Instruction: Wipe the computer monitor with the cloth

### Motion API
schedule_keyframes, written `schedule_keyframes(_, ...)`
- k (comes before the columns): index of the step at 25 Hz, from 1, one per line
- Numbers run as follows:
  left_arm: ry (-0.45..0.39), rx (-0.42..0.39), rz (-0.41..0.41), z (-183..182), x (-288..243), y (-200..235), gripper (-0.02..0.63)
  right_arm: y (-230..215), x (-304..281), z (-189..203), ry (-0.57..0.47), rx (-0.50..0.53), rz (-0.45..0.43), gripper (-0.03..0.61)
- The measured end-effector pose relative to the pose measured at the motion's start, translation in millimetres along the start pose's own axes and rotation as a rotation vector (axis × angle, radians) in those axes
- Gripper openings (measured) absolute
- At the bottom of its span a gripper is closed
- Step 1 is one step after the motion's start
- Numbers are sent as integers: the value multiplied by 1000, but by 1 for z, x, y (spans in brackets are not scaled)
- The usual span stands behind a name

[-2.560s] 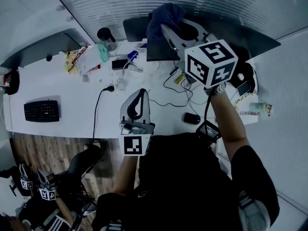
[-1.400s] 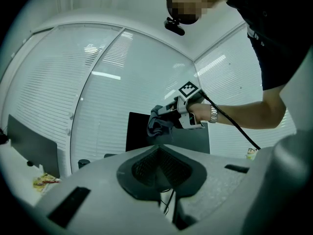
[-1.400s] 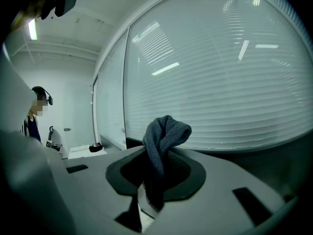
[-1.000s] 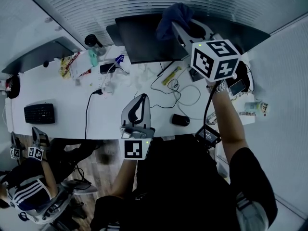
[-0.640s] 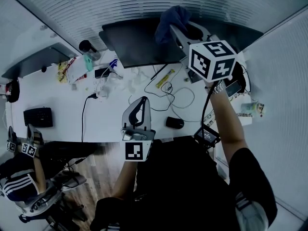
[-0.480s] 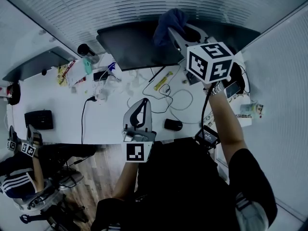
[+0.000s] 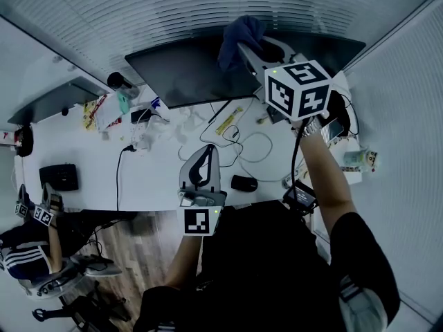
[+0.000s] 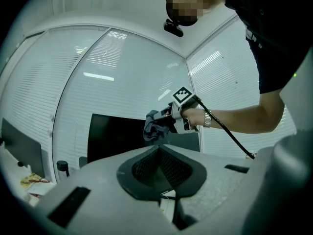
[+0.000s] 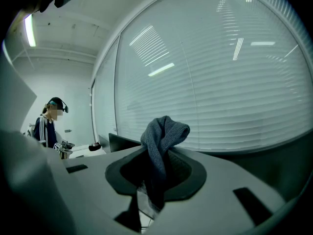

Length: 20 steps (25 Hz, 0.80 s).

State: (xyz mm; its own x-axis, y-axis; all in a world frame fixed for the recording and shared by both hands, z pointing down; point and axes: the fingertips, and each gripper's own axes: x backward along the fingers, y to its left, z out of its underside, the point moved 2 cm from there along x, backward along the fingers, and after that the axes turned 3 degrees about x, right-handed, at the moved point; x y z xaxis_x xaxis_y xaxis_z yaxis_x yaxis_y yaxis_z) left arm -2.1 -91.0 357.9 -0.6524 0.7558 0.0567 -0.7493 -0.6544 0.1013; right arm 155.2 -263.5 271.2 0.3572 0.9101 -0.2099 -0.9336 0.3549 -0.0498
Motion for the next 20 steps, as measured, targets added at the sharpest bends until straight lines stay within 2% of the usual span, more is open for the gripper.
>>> schedule_keyframes(20,15,-21,23,6,-40,-75,8,-73,50,3,-22,-24,18,83)
